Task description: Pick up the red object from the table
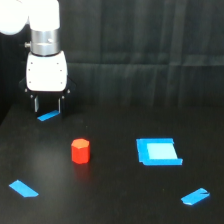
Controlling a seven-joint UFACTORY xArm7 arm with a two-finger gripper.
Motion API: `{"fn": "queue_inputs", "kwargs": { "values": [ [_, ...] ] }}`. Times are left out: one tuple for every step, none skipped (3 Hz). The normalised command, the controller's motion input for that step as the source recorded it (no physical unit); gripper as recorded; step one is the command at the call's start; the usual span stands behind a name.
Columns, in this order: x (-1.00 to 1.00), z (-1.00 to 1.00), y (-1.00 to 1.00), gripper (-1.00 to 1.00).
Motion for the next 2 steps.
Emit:
{"fn": "queue_inputs", "kwargs": {
  "values": [
    [0.58, -0.32, -0.23, 0.95],
    [0.58, -0.16, -0.3, 0.94]
  ]
}}
